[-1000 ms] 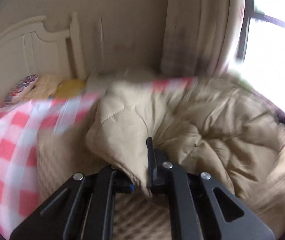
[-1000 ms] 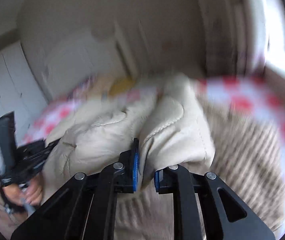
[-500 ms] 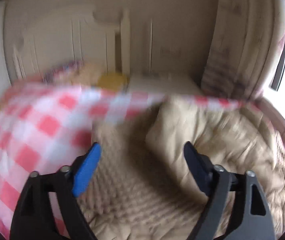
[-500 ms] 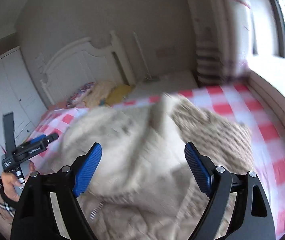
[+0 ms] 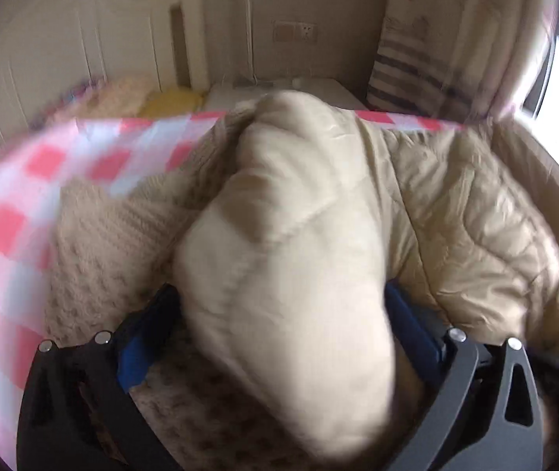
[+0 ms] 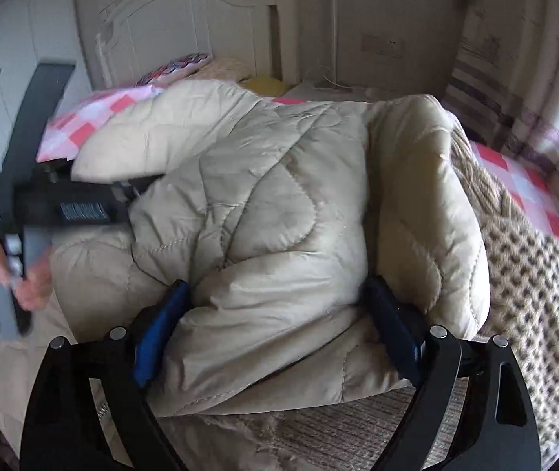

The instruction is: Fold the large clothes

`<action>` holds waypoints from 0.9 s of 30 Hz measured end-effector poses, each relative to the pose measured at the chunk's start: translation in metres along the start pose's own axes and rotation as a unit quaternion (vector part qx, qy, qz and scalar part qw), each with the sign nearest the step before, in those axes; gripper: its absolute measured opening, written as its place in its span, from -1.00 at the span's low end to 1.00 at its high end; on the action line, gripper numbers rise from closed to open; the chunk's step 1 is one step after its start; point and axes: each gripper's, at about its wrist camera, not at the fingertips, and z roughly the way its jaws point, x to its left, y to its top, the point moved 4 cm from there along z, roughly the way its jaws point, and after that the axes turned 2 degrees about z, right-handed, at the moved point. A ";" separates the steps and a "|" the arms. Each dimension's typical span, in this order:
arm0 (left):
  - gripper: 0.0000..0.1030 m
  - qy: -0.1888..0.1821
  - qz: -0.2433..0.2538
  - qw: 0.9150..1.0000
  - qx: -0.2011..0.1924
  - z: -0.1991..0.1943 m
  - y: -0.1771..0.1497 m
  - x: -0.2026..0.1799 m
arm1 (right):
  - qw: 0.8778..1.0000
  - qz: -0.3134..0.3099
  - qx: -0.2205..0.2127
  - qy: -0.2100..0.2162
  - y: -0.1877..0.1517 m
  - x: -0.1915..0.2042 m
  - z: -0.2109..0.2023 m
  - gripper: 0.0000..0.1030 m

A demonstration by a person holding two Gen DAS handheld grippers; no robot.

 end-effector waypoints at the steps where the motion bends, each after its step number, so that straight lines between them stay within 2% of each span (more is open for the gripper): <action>1: 0.96 0.004 0.002 1.000 -0.002 0.000 0.000 -0.001 | 1.000 -0.002 -0.002 -0.003 0.000 0.000 0.000 0.67; 4: 0.96 0.027 0.013 0.999 -0.013 -0.001 -0.001 -0.007 | 1.000 0.001 -0.006 -0.002 0.000 -0.002 0.001 0.67; 10: 0.96 0.017 -0.002 1.000 -0.026 -0.008 0.001 -0.003 | 1.000 0.002 -0.009 0.001 -0.002 0.001 -0.006 0.67; 11: 0.91 0.028 -0.006 0.999 -0.039 -0.015 0.002 -0.002 | 1.000 0.003 -0.009 0.001 -0.003 0.001 -0.007 0.67; 12: 0.88 0.041 -0.010 0.997 -0.071 -0.032 0.003 -0.004 | 1.000 0.002 -0.010 0.000 -0.004 0.003 -0.010 0.67; 14: 0.88 0.020 -0.013 0.992 -0.123 -0.066 0.003 -0.015 | 1.000 0.003 -0.011 0.000 -0.005 0.005 -0.012 0.67; 15: 0.90 0.002 -0.006 0.990 -0.140 -0.081 0.000 -0.025 | 1.000 0.003 -0.010 0.000 -0.005 0.005 -0.011 0.67; 16: 0.90 0.000 0.008 0.989 -0.146 -0.088 -0.004 -0.034 | 1.000 0.003 -0.010 0.000 -0.005 0.005 -0.012 0.67; 17: 0.90 0.010 0.029 0.989 -0.142 -0.090 -0.009 -0.043 | 1.000 0.002 -0.010 0.000 -0.006 0.005 -0.012 0.67; 19: 0.90 0.060 0.088 0.988 -0.111 -0.070 -0.025 -0.059 | 1.000 0.002 -0.012 -0.001 -0.006 0.005 -0.012 0.67; 20: 0.92 0.084 0.103 0.989 -0.067 -0.046 -0.035 -0.061 | 1.000 0.001 -0.013 -0.001 -0.006 0.004 -0.013 0.67; 21: 0.93 0.063 0.085 0.994 -0.040 -0.037 -0.036 -0.056 | 1.000 0.000 -0.013 -0.001 -0.007 0.006 -0.013 0.67; 22: 0.96 0.030 0.042 0.998 -0.038 -0.037 -0.033 -0.043 | 1.000 -0.001 -0.015 -0.002 -0.007 0.006 -0.014 0.67; 23: 0.96 0.015 0.001 0.999 -0.030 -0.034 -0.032 -0.028 | 1.000 0.000 -0.018 0.000 -0.006 0.005 -0.015 0.67; 25: 0.96 -0.005 -0.015 1.000 -0.016 -0.028 -0.035 -0.022 | 1.000 -0.002 -0.023 0.001 -0.007 0.008 -0.018 0.67; 27: 0.96 0.013 -0.004 1.000 -0.022 -0.032 -0.035 -0.026 | 0.999 0.000 -0.037 0.001 -0.006 0.009 -0.026 0.66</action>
